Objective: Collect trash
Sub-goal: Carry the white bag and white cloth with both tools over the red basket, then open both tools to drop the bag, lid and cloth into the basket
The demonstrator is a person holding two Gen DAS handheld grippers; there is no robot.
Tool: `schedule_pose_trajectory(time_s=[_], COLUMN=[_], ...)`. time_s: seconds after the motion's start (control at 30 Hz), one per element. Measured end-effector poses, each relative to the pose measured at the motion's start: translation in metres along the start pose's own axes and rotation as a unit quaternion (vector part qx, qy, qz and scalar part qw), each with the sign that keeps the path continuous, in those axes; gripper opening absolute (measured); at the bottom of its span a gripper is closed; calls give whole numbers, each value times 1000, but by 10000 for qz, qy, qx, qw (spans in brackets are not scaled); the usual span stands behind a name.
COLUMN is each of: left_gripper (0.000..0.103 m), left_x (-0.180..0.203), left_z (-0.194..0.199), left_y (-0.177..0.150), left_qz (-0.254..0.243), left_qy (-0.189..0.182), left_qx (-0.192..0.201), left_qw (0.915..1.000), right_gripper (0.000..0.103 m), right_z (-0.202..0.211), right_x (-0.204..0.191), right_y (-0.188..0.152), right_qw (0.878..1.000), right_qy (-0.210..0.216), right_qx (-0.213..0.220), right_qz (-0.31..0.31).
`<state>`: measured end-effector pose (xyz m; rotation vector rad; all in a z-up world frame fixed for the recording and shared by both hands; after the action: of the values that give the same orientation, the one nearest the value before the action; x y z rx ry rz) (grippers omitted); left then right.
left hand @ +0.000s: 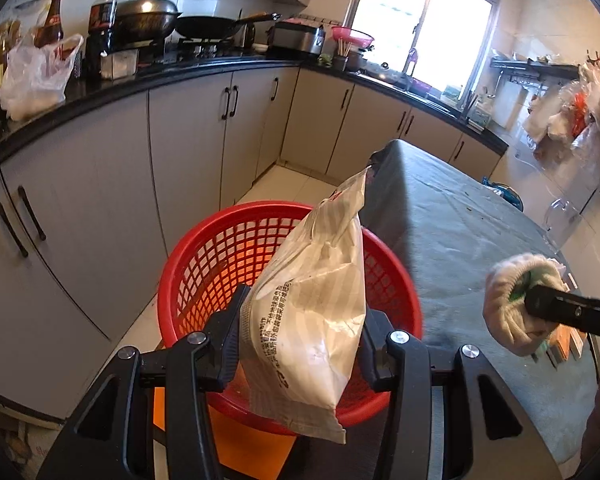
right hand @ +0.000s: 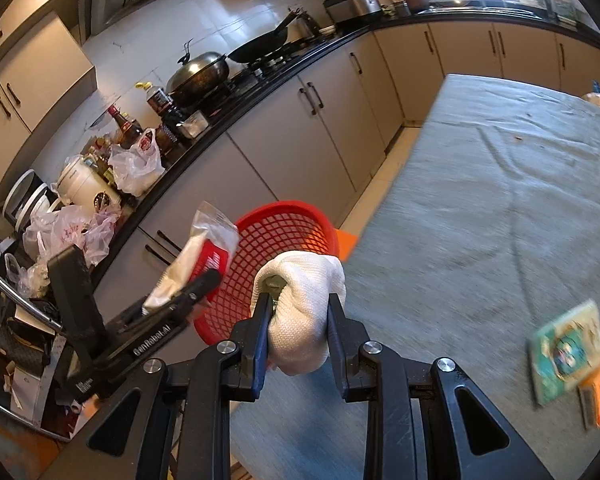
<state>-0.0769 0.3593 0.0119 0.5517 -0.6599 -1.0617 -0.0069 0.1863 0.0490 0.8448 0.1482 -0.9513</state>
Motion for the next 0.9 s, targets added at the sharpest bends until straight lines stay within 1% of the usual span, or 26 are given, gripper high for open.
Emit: schedule_pose_trajectory(time_s=[0.17, 0.37, 0.6, 0.8, 0.9], left_gripper=[46, 46, 46, 47, 47], left_x=[-7, -10, -17, -18, -18], left_z=[-12, -21, -29, -34, -35], left_y=[-2, -7, -9, -9, -10], left_qz=[43, 6, 29, 28, 47], left_qy=[58, 118, 114, 125, 97], left_qx=[-87, -163, -210, -244, -263], left_qw=[9999, 9998, 9997, 9996, 9996], right_gripper=[28, 29, 31, 32, 35], right_z=[-35, -68, -85, -92, -92], right_x=[-10, -11, -11, -10, -10], right_y=[13, 15, 15, 14, 14], right_qw=[9998, 9993, 9988, 9985, 9984], right_qy=[12, -66, -131, -178, -185], right_qx=[-178, -356, -467, -515, -529], right_qz=[43, 46, 83, 76, 76])
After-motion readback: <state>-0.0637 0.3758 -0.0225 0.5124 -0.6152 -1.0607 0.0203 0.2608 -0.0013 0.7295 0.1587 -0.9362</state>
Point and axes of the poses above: each gripper's, at about its wrist camera, not at the fingertips, and z roughly against the way its jaws point, x to its right, y to its top, the point moved 5 cm from there along -z, roughly the way its jaws point, and after that the axes turned 2 degrees about -x, right-handed, at the moved point
